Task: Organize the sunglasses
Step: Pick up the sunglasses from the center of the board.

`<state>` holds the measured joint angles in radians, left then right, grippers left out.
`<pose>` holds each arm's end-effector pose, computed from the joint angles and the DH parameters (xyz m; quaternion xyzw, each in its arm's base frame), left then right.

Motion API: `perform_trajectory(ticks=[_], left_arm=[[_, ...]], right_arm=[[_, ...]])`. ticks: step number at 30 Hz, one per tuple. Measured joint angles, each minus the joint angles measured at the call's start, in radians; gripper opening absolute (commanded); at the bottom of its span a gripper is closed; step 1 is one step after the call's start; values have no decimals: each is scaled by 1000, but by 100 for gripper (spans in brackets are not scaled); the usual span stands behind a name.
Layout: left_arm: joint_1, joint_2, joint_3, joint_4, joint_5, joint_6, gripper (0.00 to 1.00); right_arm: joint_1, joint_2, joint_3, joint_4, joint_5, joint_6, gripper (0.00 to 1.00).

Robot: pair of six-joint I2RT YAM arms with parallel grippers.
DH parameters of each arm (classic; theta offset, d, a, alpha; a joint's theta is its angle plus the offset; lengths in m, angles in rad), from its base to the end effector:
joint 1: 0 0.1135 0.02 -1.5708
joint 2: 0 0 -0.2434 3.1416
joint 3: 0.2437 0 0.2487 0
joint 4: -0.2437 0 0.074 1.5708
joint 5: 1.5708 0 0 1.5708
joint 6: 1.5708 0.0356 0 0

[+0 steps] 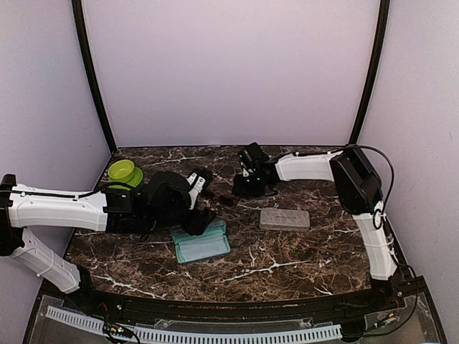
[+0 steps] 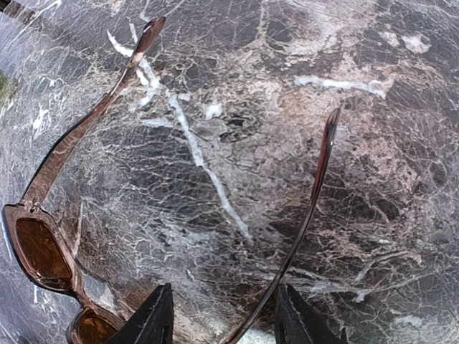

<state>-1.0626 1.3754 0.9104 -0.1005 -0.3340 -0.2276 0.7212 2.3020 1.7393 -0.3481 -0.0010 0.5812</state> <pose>0.1592 -0.2619 0.2400 0.2772 0.8224 -0.1692 0.4672 0.3649 0.3208 0.1301 -0.0663 0.9437 0.1968 0.2574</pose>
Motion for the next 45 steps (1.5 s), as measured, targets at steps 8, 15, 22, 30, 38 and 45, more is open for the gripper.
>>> perform_trajectory(ticks=[8, 15, 22, 30, 38, 45], left_arm=[[0, 0, 0, -1, -4, 0, 65], [4, 0, 0, -1, -15, 0, 65], [5, -3, -7, -1, -29, 0, 65], [5, -19, -18, -2, -50, 0, 65], [6, -34, -32, -3, -64, -1, 65], [7, -35, -40, -2, -71, 0, 65]], right_arm=[[0, 3, 8, -12, 3, -12, 44], [2, 18, 37, -40, 12, -26, 34], [6, 30, 64, -70, 30, -45, 27], [5, 55, 121, -136, 70, -75, 19], [1, 69, 161, -195, 104, -103, 27], [-4, 69, 174, -235, 129, -116, 28]])
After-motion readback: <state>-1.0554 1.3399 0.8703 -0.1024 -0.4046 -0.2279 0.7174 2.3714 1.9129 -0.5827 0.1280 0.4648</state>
